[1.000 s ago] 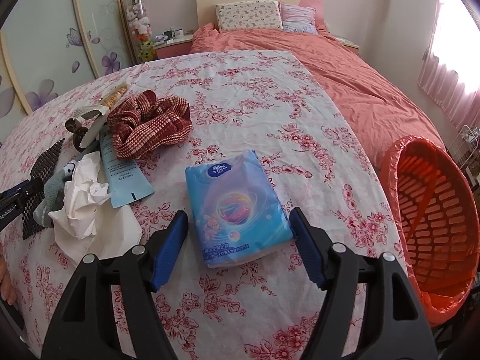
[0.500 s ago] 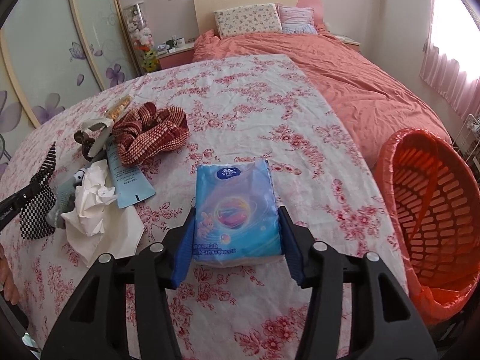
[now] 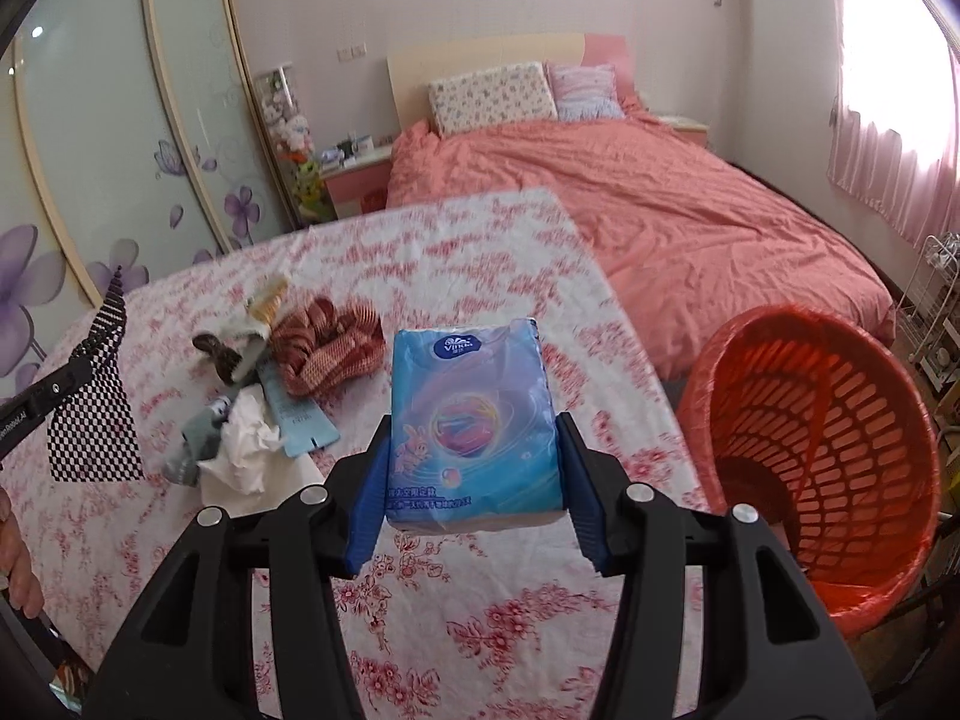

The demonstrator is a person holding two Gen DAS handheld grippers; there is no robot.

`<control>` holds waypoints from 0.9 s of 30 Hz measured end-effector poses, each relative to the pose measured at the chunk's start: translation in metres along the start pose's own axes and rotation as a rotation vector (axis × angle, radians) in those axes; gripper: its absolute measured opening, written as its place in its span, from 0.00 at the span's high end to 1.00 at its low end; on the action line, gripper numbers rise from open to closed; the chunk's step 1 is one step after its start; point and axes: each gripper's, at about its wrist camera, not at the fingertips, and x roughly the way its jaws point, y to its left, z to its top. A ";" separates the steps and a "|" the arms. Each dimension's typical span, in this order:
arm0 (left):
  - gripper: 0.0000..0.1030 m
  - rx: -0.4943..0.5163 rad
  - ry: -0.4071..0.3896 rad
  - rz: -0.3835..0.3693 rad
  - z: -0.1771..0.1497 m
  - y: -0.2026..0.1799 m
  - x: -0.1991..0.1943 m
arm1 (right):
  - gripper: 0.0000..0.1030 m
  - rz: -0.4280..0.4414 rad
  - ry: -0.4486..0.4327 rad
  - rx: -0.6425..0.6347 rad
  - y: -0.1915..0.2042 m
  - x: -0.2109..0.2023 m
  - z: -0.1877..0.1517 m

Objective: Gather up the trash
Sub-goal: 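Carry the checkered mesh and blue tissue pack over the orange basket with both tools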

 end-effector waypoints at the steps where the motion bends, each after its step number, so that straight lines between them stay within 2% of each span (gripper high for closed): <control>1: 0.93 0.007 -0.008 -0.012 0.002 -0.006 -0.003 | 0.49 -0.001 -0.012 0.007 -0.002 -0.004 0.002; 7: 0.93 0.047 -0.044 -0.093 0.009 -0.046 -0.021 | 0.49 -0.024 -0.067 0.029 -0.020 -0.026 0.007; 15: 0.93 0.100 -0.066 -0.231 0.014 -0.110 -0.031 | 0.49 -0.110 -0.171 0.062 -0.054 -0.058 0.012; 27: 0.93 0.183 -0.028 -0.407 0.008 -0.208 -0.021 | 0.49 -0.204 -0.230 0.181 -0.125 -0.075 0.010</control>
